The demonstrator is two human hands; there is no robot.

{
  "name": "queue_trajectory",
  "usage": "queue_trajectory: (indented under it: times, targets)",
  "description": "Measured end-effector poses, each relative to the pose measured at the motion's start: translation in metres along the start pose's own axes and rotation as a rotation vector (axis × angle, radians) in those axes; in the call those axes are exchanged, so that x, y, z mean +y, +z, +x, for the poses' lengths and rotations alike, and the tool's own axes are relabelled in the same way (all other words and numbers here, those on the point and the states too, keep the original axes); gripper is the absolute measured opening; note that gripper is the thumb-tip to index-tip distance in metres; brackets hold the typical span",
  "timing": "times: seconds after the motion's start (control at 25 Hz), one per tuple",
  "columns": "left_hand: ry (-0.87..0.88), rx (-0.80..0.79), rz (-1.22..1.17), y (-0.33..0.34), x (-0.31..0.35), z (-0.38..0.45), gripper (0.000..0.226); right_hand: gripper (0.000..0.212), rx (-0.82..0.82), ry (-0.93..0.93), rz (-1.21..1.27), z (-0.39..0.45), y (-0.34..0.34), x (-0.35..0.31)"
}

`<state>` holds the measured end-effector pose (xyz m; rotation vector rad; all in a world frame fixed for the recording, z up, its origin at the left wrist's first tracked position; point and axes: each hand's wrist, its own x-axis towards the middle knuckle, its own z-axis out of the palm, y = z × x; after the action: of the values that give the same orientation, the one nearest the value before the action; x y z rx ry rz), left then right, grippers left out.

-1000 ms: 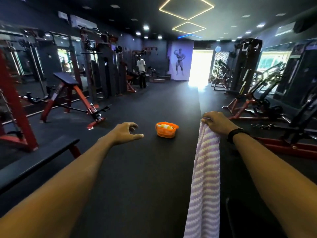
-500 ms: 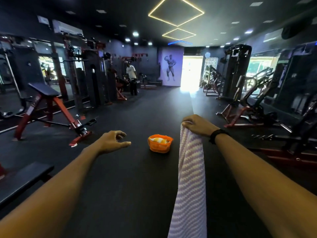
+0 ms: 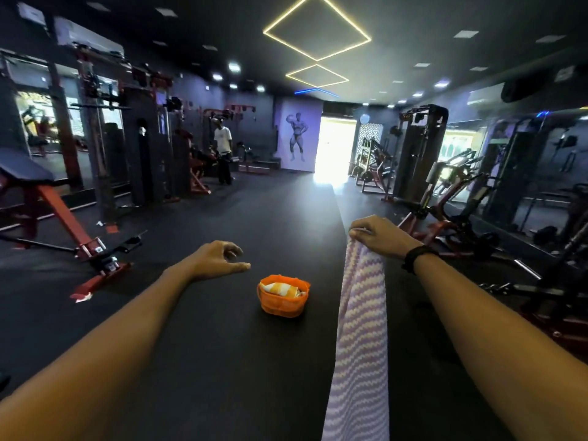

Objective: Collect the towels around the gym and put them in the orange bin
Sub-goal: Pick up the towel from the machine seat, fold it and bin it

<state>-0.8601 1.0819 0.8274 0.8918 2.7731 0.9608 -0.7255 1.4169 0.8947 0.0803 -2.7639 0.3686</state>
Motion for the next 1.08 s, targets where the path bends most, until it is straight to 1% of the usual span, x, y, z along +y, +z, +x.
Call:
queue_trajectory:
  times: [0.12,0.24,0.32,0.48,0.64,0.76,0.92,1.0,1.08]
  targets:
    - [-0.008,-0.003,-0.019,-0.014,-0.030,0.074,0.054,0.026,0.023,0.024,-0.026,0.056,0.010,0.023]
    - [-0.002,-0.041,-0.012,-0.012,-0.055,0.135,0.055,0.020,0.039,0.075,-0.017,0.103,0.026,0.053]
    - [-0.004,-0.064,-0.017,-0.010,-0.071,0.181,0.055,0.018,0.041,0.072,0.003,0.143,0.044,0.079]
    - [0.000,-0.038,0.022,-0.002,-0.097,0.279,0.058,0.019,0.043,0.047,-0.025,0.234,0.076,0.133]
    - [-0.012,-0.040,0.039,-0.009,-0.103,0.383,0.058,0.019,0.045,0.026,0.036,0.335,0.091,0.181]
    - [0.000,0.029,0.032,-0.027,-0.092,0.463,0.059,0.020,0.042,-0.014,0.024,0.419,0.090,0.212]
    - [0.110,0.180,-0.015,-0.036,-0.075,0.550,0.061,0.021,0.117,-0.051,0.053,0.511,0.086,0.240]
    - [0.146,0.206,-0.041,-0.030,-0.078,0.594,0.062,0.020,0.129,-0.076,0.050,0.551,0.092,0.253]
    - [0.169,0.190,-0.040,-0.022,-0.088,0.637,0.066,0.020,0.121,-0.077,0.042,0.587,0.106,0.267]
